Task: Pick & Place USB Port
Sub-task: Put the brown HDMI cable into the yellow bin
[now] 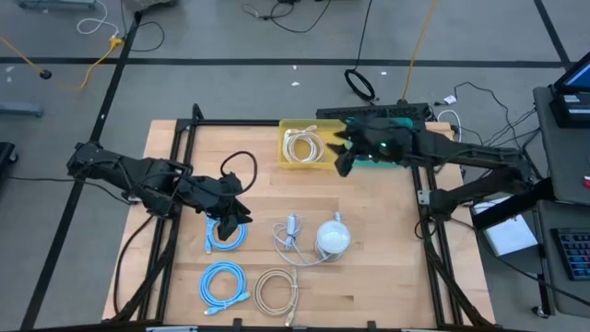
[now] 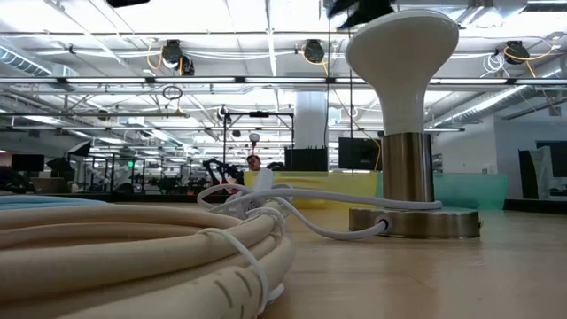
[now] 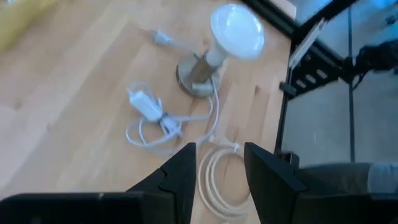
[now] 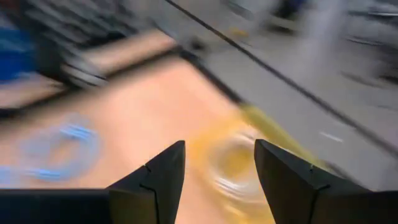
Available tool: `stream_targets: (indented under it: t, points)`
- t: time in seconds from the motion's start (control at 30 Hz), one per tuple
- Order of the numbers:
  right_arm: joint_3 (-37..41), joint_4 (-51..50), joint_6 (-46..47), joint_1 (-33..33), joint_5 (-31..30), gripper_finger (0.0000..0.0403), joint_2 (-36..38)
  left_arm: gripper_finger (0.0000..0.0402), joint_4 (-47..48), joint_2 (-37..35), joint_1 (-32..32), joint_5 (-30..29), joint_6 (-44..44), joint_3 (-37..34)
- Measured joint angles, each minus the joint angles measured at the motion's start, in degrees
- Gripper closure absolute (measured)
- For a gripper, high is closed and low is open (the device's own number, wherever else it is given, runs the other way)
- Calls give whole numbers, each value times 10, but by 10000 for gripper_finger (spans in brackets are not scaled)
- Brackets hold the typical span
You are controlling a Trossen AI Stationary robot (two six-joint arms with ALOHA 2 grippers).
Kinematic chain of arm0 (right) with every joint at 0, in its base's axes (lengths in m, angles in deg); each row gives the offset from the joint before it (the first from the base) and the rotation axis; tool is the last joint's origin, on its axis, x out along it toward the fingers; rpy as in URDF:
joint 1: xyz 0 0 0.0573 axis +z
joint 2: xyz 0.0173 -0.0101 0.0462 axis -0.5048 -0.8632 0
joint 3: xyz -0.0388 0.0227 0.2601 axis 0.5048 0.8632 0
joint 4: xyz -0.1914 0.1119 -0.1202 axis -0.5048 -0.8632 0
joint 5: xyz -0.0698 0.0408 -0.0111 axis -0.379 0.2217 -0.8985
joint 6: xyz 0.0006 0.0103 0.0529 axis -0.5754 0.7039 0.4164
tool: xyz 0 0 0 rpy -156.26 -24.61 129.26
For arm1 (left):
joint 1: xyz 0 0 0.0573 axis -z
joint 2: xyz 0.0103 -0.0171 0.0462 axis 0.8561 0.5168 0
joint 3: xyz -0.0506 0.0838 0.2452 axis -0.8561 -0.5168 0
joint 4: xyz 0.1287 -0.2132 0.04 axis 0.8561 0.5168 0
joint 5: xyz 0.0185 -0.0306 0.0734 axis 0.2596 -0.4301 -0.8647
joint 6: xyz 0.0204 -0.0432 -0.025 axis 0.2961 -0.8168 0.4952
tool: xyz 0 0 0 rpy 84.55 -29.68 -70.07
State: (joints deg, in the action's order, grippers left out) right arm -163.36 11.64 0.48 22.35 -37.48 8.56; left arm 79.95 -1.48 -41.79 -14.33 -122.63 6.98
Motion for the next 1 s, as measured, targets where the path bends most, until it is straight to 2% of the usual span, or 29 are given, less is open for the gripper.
stream_targets:
  t: [0.07,0.17,0.33,0.43,0.53,0.67,0.77,0.87,1.0]
  points:
    - [-9,38,22,27,36,216,2,266,4,0,3,18,-5,-12]
    - [-12,77,45,67,57,217,4,266,22,0,11,38,-17,-33]
    - [-12,94,89,114,57,216,5,266,16,0,19,58,-50,-89]
    - [-12,95,121,136,57,214,4,266,-25,0,25,82,-78,-136]
    - [-12,96,142,161,56,214,5,266,-105,10,35,122,-106,-186]
    - [-11,96,158,204,57,213,10,266,-182,57,64,150,-158,-223]
    - [-11,92,161,241,56,213,18,266,-227,117,96,152,-180,-214]
    - [-11,86,170,281,54,213,26,266,-268,187,126,145,-196,-173]
    - [-11,73,178,337,25,213,37,266,-214,284,156,77,-196,-61]
